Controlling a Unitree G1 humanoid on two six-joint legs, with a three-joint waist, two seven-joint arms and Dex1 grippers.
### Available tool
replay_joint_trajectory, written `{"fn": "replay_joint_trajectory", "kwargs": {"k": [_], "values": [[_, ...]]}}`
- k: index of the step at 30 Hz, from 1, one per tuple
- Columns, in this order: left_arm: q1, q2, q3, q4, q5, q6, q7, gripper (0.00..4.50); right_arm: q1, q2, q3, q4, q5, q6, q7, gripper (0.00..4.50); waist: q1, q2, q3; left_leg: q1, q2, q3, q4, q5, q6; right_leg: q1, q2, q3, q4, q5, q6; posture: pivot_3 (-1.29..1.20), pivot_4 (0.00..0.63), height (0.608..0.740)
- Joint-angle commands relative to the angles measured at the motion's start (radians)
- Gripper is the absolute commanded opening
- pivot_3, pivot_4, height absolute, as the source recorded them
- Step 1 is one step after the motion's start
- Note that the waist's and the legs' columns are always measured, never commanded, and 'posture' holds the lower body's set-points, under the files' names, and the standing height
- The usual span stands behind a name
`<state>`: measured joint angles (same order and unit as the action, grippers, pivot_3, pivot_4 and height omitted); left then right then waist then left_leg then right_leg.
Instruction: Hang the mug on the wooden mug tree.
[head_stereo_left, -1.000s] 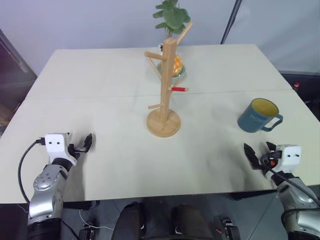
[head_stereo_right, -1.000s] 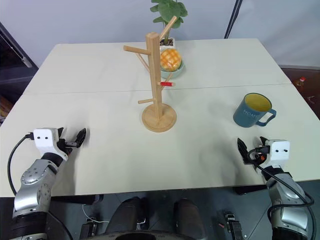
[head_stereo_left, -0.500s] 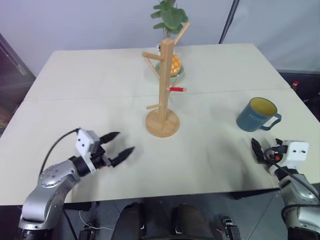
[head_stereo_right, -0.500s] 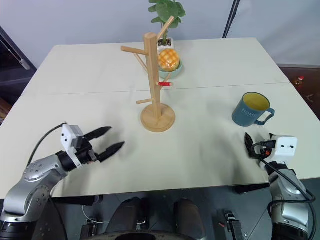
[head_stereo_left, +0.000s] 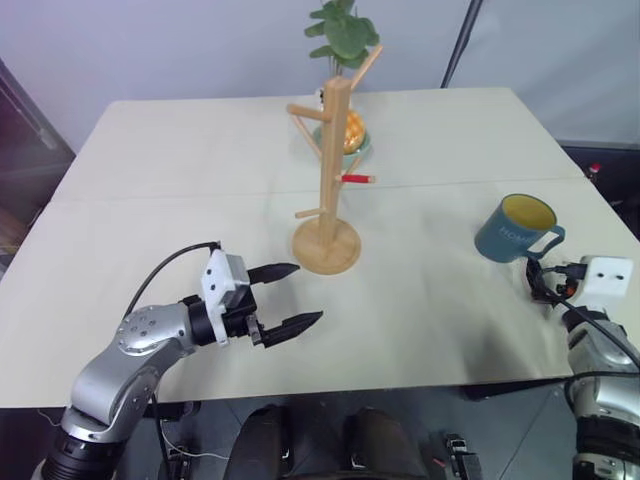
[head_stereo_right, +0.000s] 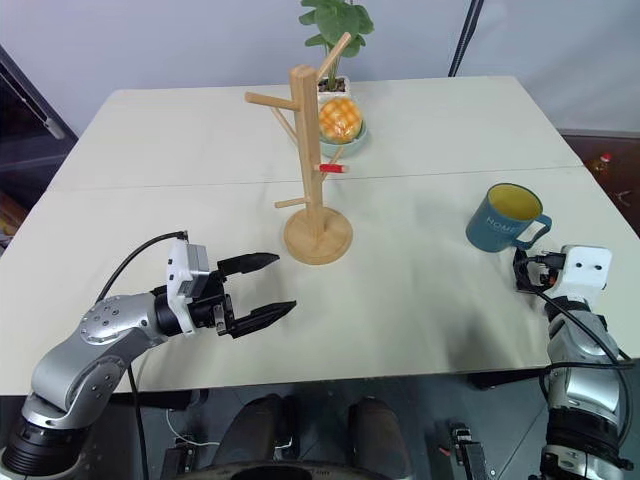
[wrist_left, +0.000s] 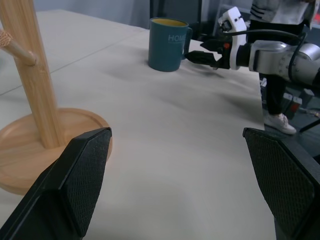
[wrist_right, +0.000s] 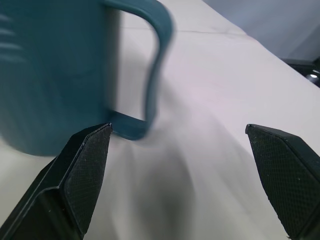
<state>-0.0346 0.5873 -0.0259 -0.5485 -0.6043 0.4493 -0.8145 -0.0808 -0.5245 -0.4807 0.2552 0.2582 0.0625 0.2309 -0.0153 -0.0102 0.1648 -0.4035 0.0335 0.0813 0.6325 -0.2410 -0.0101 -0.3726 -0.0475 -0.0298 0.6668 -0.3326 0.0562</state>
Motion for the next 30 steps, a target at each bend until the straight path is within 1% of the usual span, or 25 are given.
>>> {"fn": "replay_joint_trajectory", "kwargs": {"k": [1, 7, 20, 21, 23, 25, 26, 27, 30], "values": [[0.003, -0.003, -0.005, -0.024, 0.017, -0.029, -0.002, 4.50, -0.010, -0.020, -0.028, 0.005, -0.001, -0.038, -0.001, 4.44, 0.000, 0.000, 0.000, 0.000, 0.000, 0.000, 0.000, 0.000, 0.000, 0.000, 0.000, 0.000, 0.000, 0.000, 0.000, 0.00, 0.150, 0.739], [0.001, -0.010, -0.011, -0.025, 0.027, -0.034, -0.008, 4.50, -0.034, -0.033, -0.026, 0.054, -0.005, -0.060, 0.001, 4.44, 0.000, 0.000, 0.000, 0.000, 0.000, 0.000, 0.000, 0.000, 0.000, 0.000, 0.000, 0.000, 0.000, 0.000, 0.000, 0.00, 0.150, 0.739], [-0.008, -0.023, -0.016, -0.010, 0.037, -0.052, -0.021, 4.50, -0.209, -0.076, 0.019, 0.318, -0.048, -0.154, 0.043, 4.44, 0.000, 0.000, 0.000, 0.000, 0.000, 0.000, 0.000, 0.000, 0.000, 0.000, 0.000, 0.000, 0.000, 0.000, 0.000, 0.00, 0.150, 0.739], [-0.006, -0.023, -0.016, -0.011, 0.038, -0.055, -0.020, 4.50, -0.218, -0.079, 0.021, 0.335, -0.048, -0.163, 0.051, 4.21, 0.000, 0.000, 0.000, 0.000, 0.000, 0.000, 0.000, 0.000, 0.000, 0.000, 0.001, 0.000, 0.000, 0.000, 0.000, 0.00, 0.150, 0.739], [0.004, -0.023, -0.015, -0.014, 0.040, -0.060, -0.018, 4.50, -0.234, -0.081, 0.025, 0.362, -0.037, -0.179, 0.085, 3.57, 0.000, 0.000, 0.000, 0.000, 0.000, 0.000, 0.000, 0.000, 0.000, 0.000, 0.001, 0.000, 0.000, 0.000, 0.000, 0.00, 0.150, 0.739], [0.011, -0.023, -0.014, -0.016, 0.042, -0.065, -0.016, 4.50, -0.244, -0.083, 0.026, 0.378, -0.029, -0.190, 0.110, 2.47, 0.000, 0.000, 0.000, 0.000, 0.000, 0.000, 0.000, 0.000, 0.000, 0.000, 0.001, 0.000, 0.000, 0.000, 0.000, 0.00, 0.150, 0.739], [0.013, -0.023, -0.014, -0.016, 0.044, -0.067, -0.015, 4.50, -0.248, -0.082, 0.026, 0.381, -0.024, -0.192, 0.121, 2.06, 0.000, 0.000, 0.000, 0.000, 0.000, 0.000, 0.000, 0.000, 0.000, 0.000, 0.000, 0.000, 0.000, 0.000, 0.000, 0.00, 0.150, 0.739], [0.016, -0.023, -0.013, -0.016, 0.045, -0.069, -0.015, 4.50, -0.248, -0.081, 0.026, 0.380, -0.020, -0.194, 0.131, 1.46, 0.000, 0.000, 0.000, 0.000, 0.000, 0.000, 0.000, 0.000, 0.000, 0.000, 0.000, 0.000, 0.000, 0.000, 0.000, 0.00, 0.150, 0.739], [0.021, -0.024, -0.011, -0.015, 0.048, -0.073, -0.013, 4.50, -0.237, -0.070, 0.025, 0.350, -0.002, -0.194, 0.167, 0.02, 0.000, 0.000, 0.000, 0.000, 0.000, 0.000, 0.000, 0.000, 0.000, 0.000, 0.000, 0.000, 0.000, 0.000, 0.000, 0.00, 0.150, 0.739]]}}
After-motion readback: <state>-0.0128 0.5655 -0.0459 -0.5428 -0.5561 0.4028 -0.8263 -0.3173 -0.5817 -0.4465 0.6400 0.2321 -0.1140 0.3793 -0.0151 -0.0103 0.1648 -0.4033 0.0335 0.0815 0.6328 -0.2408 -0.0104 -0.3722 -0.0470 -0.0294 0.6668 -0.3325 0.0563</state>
